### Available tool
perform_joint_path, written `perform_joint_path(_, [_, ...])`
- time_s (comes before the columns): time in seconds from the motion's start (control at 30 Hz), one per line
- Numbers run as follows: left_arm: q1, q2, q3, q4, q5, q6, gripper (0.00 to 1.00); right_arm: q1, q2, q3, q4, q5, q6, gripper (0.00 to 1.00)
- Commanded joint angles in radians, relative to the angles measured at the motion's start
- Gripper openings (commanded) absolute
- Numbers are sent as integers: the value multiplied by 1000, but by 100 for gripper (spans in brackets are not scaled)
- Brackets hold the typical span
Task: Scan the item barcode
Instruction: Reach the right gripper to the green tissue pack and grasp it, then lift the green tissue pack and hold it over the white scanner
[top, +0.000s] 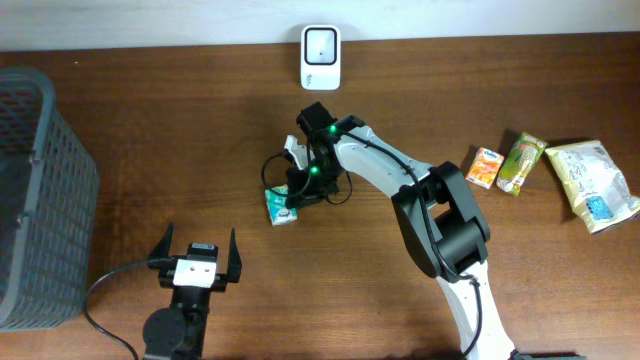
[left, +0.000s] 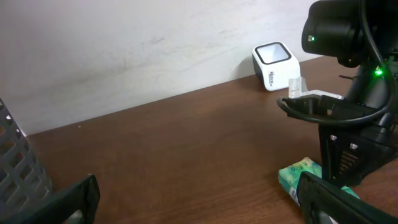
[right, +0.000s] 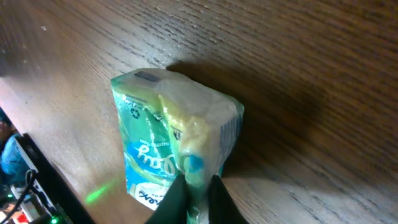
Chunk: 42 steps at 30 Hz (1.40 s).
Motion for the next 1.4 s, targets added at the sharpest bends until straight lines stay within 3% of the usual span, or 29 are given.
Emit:
perform_joint_path(0.0, [2,-5,-6,2,-7,12,99,-7,14,-25,-3,18,34,4])
perform_joint_path(0.1, [2,-5,-6,2,-7,12,99,-61,-28,-24,-23,-62,25,4])
perform_joint_path(0.3, [2,-5,-6,2,-7,12,99,-290,-212,-24,-82,-620,-223,4])
perform_joint_path(0.47, [2,-5,-6,2,-7,12,99,-386,-216,-23,-77,-913,-280,4])
perform_joint_path(0.77, [2,-5,-6,2,-7,12,99,-411,-240,44,-79,-914,-203,4])
perform_joint_path(1.0, [2,-5,-6,2,-7,12,99,-453,-332,216,-78,-913,-76,4])
perform_joint_path(1.37, [2,-5,-6,2,-8,12,99,-537,-380,238,-78,-913,-65,4])
